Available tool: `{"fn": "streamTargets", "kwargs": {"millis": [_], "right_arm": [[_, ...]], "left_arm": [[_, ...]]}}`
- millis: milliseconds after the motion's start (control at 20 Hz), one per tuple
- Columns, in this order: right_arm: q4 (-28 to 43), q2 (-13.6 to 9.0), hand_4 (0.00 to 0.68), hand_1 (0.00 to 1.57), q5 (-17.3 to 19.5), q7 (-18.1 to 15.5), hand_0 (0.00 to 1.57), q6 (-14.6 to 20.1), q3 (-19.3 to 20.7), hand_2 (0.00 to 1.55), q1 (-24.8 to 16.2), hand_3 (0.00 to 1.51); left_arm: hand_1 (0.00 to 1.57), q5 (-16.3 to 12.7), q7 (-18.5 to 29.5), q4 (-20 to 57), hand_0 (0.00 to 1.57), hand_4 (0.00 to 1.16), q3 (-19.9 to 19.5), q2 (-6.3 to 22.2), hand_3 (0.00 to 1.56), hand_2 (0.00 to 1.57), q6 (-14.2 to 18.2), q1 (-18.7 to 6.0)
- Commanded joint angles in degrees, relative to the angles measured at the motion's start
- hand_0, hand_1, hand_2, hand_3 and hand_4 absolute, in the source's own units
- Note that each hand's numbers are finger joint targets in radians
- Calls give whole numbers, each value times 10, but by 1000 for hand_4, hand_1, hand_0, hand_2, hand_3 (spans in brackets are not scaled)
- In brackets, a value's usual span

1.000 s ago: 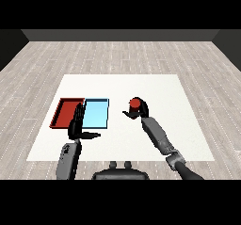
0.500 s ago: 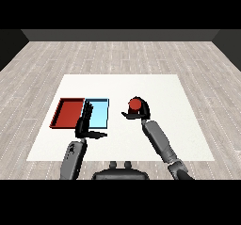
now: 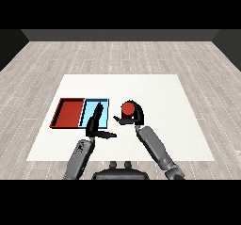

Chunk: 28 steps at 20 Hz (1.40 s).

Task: Pick the red can and put it in the red box

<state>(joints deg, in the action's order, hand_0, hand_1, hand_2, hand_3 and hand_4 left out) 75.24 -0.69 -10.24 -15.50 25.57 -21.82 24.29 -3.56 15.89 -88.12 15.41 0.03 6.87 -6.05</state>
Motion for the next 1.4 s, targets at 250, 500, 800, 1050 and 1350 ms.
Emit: {"fn": "streamTargets", "kwargs": {"millis": [250, 500, 800, 1050, 1350], "right_arm": [[19, 7, 639, 1462, -18, -3, 1462, 8, -17, 1443, -4, 1389], [72, 7, 634, 1457, 18, 45, 1457, 8, -21, 1448, -26, 1379], [-25, 7, 637, 1450, -37, -32, 1450, 36, -54, 1434, 18, 1381], [2, 7, 630, 1435, -44, 12, 1435, 78, -93, 1437, 43, 1376], [-9, 7, 621, 1481, -74, -40, 1481, 33, -81, 1437, 17, 1371]], "left_arm": [[0, -52, 10, 130, 0, 0, 24, 0, 0, 0, 21, -87], [0, -55, -12, 85, 0, 0, 51, 0, 0, 0, 38, -59], [0, -90, 70, 225, 0, 0, 64, 0, 0, 0, 47, -113], [0, -110, 84, 210, 0, 0, 106, 0, 0, 0, 64, -92], [0, -112, 12, 157, 0, 0, 81, 0, 0, 0, 53, -112]]}}
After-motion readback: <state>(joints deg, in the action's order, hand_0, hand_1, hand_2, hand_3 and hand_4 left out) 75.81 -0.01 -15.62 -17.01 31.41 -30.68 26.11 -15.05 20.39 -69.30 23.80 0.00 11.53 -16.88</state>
